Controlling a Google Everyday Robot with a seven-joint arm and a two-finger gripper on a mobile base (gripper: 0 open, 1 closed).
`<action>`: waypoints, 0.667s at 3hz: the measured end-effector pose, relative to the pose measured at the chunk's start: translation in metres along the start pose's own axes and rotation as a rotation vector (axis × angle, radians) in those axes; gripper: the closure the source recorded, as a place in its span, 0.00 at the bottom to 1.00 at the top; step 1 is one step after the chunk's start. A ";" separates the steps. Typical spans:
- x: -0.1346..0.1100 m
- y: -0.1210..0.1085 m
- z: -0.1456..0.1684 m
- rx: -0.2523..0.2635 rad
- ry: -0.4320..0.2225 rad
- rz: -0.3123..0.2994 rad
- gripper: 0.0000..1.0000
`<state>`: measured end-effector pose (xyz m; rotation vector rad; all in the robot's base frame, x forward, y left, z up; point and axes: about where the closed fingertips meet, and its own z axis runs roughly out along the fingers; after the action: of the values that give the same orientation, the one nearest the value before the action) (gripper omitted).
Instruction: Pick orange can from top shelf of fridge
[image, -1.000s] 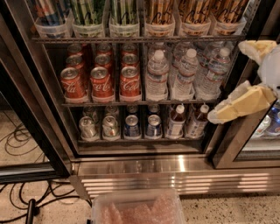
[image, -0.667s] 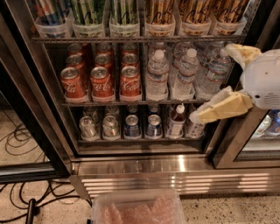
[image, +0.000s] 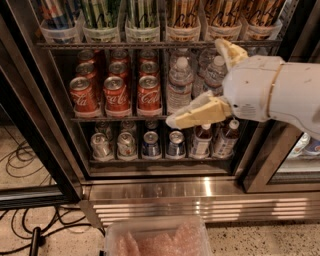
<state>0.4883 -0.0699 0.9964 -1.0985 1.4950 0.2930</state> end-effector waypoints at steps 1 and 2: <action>-0.023 0.011 0.030 -0.008 -0.047 -0.019 0.00; -0.023 0.011 0.030 -0.008 -0.047 -0.019 0.00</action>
Offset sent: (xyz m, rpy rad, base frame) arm 0.0061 0.0310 0.0056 0.0196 -0.0267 0.0266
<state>0.4956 -0.0319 1.0042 -1.1044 1.4422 0.3103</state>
